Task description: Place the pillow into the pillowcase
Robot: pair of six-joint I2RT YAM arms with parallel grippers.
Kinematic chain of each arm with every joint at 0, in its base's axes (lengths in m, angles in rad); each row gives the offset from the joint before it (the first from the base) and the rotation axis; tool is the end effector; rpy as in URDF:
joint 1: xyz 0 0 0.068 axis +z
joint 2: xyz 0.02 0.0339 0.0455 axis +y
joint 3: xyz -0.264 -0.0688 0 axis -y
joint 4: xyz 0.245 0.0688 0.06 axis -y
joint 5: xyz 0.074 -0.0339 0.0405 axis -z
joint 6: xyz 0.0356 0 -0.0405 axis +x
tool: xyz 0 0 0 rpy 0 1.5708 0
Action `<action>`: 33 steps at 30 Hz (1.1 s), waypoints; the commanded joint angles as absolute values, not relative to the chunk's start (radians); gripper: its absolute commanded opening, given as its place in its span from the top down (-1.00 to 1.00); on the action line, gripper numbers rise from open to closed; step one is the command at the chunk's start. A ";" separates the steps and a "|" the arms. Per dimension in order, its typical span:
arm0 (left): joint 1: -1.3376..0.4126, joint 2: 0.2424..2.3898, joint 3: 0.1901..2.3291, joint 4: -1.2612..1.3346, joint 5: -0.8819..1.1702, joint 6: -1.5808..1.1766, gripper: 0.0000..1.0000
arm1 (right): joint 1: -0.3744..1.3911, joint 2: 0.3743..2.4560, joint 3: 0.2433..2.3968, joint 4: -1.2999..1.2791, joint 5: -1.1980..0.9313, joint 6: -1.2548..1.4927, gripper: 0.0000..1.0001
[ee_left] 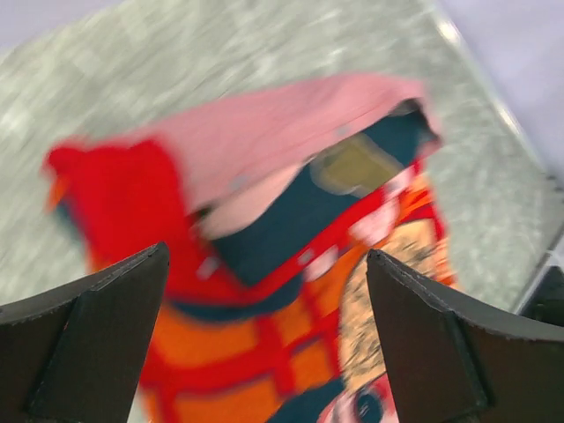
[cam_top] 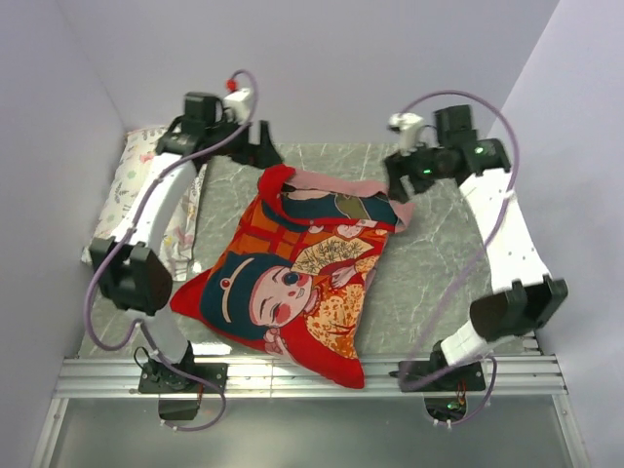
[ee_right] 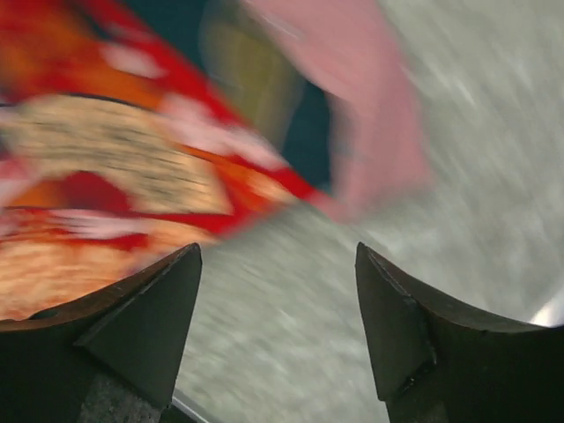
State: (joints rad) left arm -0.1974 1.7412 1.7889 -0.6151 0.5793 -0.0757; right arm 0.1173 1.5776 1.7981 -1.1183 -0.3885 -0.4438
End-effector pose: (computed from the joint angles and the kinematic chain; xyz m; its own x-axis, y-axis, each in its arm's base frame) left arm 0.3827 -0.0964 0.3895 -0.5721 0.0499 -0.8186 0.5752 0.7359 -0.3572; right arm 0.3107 0.0502 0.4060 -0.5542 -0.4654 -0.6901 -0.6430 0.7658 -0.0001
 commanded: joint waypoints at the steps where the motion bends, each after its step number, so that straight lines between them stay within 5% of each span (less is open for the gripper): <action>1: -0.235 1.755 1.966 -0.574 0.614 -0.171 -0.99 | 0.271 1.473 1.861 -1.066 -0.456 -0.335 -0.56; 9: -0.090 1.476 1.547 -0.708 0.581 -0.138 -0.83 | 0.372 1.424 1.612 -1.040 -0.328 -0.524 -0.14; 18: -0.095 1.466 1.195 -0.962 0.339 -0.018 -0.88 | 0.497 1.626 1.378 -0.828 -0.154 -0.540 -0.04; 21: -0.098 1.558 1.173 -0.947 0.350 -0.011 -0.67 | 0.489 1.658 1.284 -0.810 -0.115 -0.538 0.02; 23: -0.120 1.650 1.189 -0.922 0.376 -0.011 -0.34 | 0.488 1.657 1.227 -0.807 -0.113 -0.534 0.05; 28: -0.173 1.985 1.607 -0.844 0.387 -0.021 0.99 | 0.502 1.603 1.094 -0.854 -0.280 -0.505 0.08; 33: -0.183 2.389 2.379 -0.946 0.307 -0.015 0.99 | 0.609 1.589 1.156 -0.919 -0.524 -0.471 0.10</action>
State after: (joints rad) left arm -0.1852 2.2772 2.0182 -1.0546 0.3710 -0.0269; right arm 0.5274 1.6394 1.1057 -0.8604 -0.3107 -0.5056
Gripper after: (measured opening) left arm 0.026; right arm 0.451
